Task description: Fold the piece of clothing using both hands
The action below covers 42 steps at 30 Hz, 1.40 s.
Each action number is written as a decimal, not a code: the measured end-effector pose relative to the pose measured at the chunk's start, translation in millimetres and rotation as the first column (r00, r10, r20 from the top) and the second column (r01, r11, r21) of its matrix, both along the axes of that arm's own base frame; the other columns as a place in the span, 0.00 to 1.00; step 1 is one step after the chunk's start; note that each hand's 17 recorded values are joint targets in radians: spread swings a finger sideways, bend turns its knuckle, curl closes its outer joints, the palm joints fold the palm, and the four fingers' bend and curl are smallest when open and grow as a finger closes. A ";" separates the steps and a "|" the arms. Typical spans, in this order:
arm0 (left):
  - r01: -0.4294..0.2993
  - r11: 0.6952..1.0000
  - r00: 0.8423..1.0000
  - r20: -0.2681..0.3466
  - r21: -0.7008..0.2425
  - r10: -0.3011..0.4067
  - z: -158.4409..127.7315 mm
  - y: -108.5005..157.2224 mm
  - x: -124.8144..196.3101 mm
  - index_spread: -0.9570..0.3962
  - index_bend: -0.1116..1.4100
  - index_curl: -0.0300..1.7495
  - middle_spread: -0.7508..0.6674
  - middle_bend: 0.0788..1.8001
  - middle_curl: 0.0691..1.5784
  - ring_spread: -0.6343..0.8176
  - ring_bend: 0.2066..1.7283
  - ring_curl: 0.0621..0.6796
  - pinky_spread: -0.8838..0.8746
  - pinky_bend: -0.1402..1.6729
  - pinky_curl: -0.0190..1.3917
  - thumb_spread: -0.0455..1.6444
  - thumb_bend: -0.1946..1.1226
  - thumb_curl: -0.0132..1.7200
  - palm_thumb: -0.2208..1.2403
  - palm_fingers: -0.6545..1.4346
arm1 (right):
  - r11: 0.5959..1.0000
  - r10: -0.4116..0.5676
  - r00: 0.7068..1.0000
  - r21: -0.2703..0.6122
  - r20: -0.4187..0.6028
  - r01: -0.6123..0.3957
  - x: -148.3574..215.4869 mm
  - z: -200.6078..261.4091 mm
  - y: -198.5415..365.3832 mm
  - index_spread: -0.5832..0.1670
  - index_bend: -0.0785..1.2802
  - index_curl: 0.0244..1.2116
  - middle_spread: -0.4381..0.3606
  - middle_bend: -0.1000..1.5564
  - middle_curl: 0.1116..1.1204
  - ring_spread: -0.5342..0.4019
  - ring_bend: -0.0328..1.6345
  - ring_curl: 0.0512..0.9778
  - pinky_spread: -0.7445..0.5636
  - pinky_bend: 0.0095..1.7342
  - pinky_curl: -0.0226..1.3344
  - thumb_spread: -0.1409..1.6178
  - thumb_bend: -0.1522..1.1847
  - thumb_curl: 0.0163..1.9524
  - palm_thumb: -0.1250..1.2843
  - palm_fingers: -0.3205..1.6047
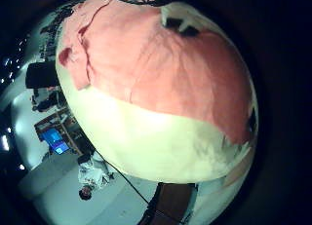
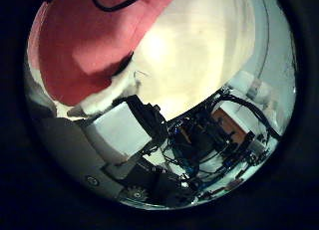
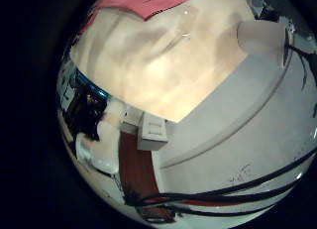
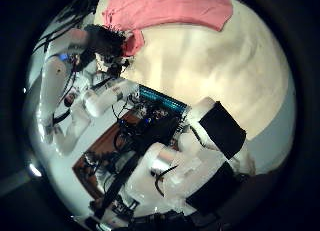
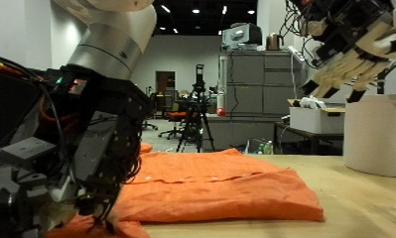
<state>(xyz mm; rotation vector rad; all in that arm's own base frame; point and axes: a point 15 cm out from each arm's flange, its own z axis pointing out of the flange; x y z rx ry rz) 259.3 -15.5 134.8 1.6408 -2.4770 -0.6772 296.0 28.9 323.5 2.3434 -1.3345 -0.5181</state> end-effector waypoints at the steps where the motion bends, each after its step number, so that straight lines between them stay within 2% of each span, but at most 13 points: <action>1: 0.001 1.000 1.000 0.006 0.002 -0.001 3.2 1.2 0.9 0.59 0.23 0.23 0.29 0.45 0.46 0.15 0.56 0.57 0.26 0.36 0.28 0.63 0.24 0.30 0.76 0.69 | 1.000 0.000 1.000 0.000 0.000 0.000 0.0 0.0 0.0 0.40 0.20 0.29 0.64 0.17 0.17 0.79 0.14 0.23 0.83 0.10 0.24 0.93 0.11 0.12 0.59 0.26; 8: -0.002 1.000 0.999 0.035 0.004 0.002 24.5 1.7 6.0 0.49 0.34 0.31 0.22 0.44 0.56 0.11 0.65 0.69 0.16 0.43 0.31 0.64 0.18 0.33 0.76 0.70 | 1.000 0.001 1.000 0.001 0.000 -0.001 -0.4 0.0 -0.1 0.40 0.20 0.29 0.65 0.17 0.18 0.79 0.14 0.23 0.83 0.10 0.23 0.93 0.11 0.12 0.59 0.26; 15: 0.014 1.000 0.998 0.055 -0.007 -0.013 34.4 0.5 12.9 0.41 0.38 0.41 0.18 0.45 0.65 0.10 0.71 0.75 0.11 0.49 0.34 0.64 0.15 0.35 0.78 0.69 | 1.000 0.000 1.000 0.005 0.007 0.000 4.4 -6.9 2.2 0.41 0.19 0.29 0.64 0.18 0.19 0.79 0.15 0.23 0.82 0.10 0.22 0.91 0.11 0.13 0.59 0.28; 20: 0.022 1.000 0.998 0.060 -0.010 -0.022 48.7 0.2 19.3 0.38 0.38 0.48 0.16 0.46 0.70 0.11 0.74 0.76 0.10 0.53 0.36 0.65 0.14 0.36 0.78 0.66 | 1.000 0.004 1.000 0.017 0.022 -0.004 6.3 -55.1 6.1 0.43 0.19 0.28 0.62 0.18 0.20 0.74 0.19 0.25 0.79 0.10 0.22 0.85 0.10 0.14 0.61 0.32; 25: 0.023 0.999 0.997 0.078 -0.024 -0.021 76.5 1.9 36.2 0.36 0.37 0.56 0.15 0.46 0.74 0.11 0.76 0.77 0.10 0.54 0.37 0.65 0.14 0.36 0.79 0.64 | 1.000 0.003 0.999 0.008 -0.050 -0.003 -3.4 -98.1 5.1 0.46 0.17 0.27 0.61 0.18 0.21 0.70 0.21 0.26 0.78 0.11 0.23 0.78 0.09 0.15 0.58 0.31; 27: 0.020 0.999 0.996 0.086 -0.033 -0.017 88.9 1.8 42.3 0.35 0.36 0.58 0.15 0.47 0.76 0.11 0.77 0.77 0.10 0.55 0.37 0.65 0.14 0.36 0.79 0.64 | 1.000 0.003 0.999 0.009 -0.049 -0.003 0.1 -106.0 6.5 0.48 0.17 0.27 0.61 0.18 0.21 0.70 0.21 0.27 0.78 0.12 0.23 0.76 0.09 0.15 0.56 0.30; 33: 0.026 0.999 0.997 0.072 -0.034 -0.024 104.0 2.1 43.4 0.34 0.34 0.66 0.14 0.48 0.78 0.12 0.79 0.77 0.10 0.56 0.38 0.65 0.14 0.37 0.79 0.63 | 0.999 -0.001 0.997 0.052 0.079 -0.003 36.9 -130.8 22.2 0.53 0.17 0.25 0.62 0.19 0.23 0.71 0.20 0.26 0.77 0.12 0.24 0.72 0.10 0.15 0.54 0.29; 38: 0.030 0.999 0.998 0.063 -0.029 -0.028 109.0 4.6 42.6 0.34 0.32 0.71 0.14 0.48 0.80 0.12 0.79 0.76 0.10 0.56 0.38 0.65 0.14 0.37 0.78 0.62 | 0.992 -0.045 0.977 0.122 0.210 0.020 71.4 -145.2 55.9 0.56 0.17 0.24 0.63 0.20 0.24 0.69 0.22 0.26 0.76 0.11 0.24 0.70 0.10 0.15 0.54 0.30; 42: 0.030 0.999 0.998 0.065 -0.029 -0.028 114.0 4.7 43.4 0.34 0.31 0.75 0.14 0.48 0.81 0.12 0.79 0.76 0.10 0.55 0.38 0.65 0.14 0.37 0.78 0.62 | 0.992 -0.071 0.964 0.124 0.256 0.040 72.4 -172.6 67.2 0.57 0.17 0.23 0.61 0.22 0.26 0.64 0.24 0.27 0.72 0.11 0.23 0.69 0.09 0.15 0.53 0.32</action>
